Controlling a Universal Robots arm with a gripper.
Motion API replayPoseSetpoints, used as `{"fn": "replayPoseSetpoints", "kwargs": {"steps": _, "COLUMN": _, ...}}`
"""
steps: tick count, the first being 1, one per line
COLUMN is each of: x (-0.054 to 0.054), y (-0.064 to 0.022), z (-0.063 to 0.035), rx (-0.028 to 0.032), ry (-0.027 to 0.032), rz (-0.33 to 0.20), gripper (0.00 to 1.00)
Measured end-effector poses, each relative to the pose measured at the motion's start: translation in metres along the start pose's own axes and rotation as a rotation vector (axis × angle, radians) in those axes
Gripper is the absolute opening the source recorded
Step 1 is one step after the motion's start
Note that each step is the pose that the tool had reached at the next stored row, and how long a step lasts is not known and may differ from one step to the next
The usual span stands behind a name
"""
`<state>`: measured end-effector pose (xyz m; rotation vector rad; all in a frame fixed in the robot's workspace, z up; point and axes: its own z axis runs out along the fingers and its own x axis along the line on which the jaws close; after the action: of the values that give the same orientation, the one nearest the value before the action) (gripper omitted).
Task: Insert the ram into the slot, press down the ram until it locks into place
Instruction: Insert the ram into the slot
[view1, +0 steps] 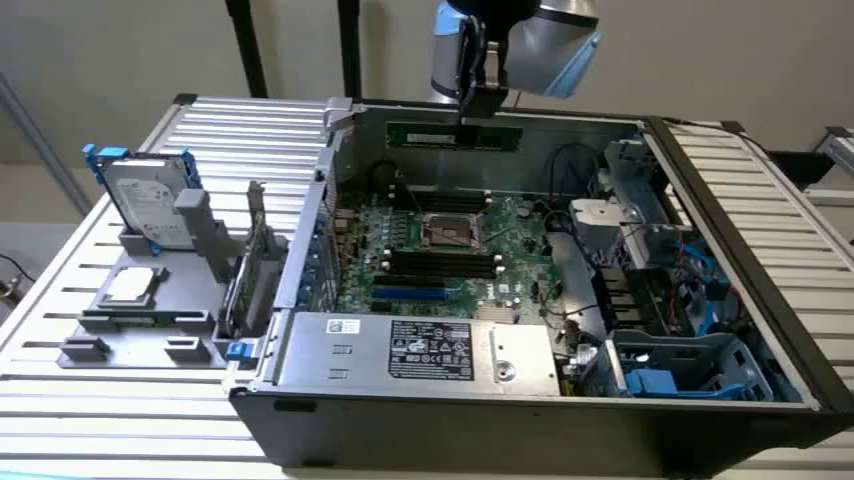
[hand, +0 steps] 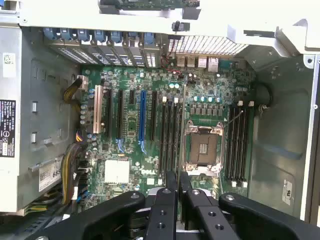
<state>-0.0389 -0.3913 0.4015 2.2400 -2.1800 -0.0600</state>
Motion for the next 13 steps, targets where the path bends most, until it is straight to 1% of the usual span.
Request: {"fn": "replayPoseSetpoints", "kwargs": {"steps": 13, "x": 0.0, "y": 0.0, "z": 0.0, "rx": 0.0, "ry": 0.0001, "rz": 0.0, "gripper": 0.14}}
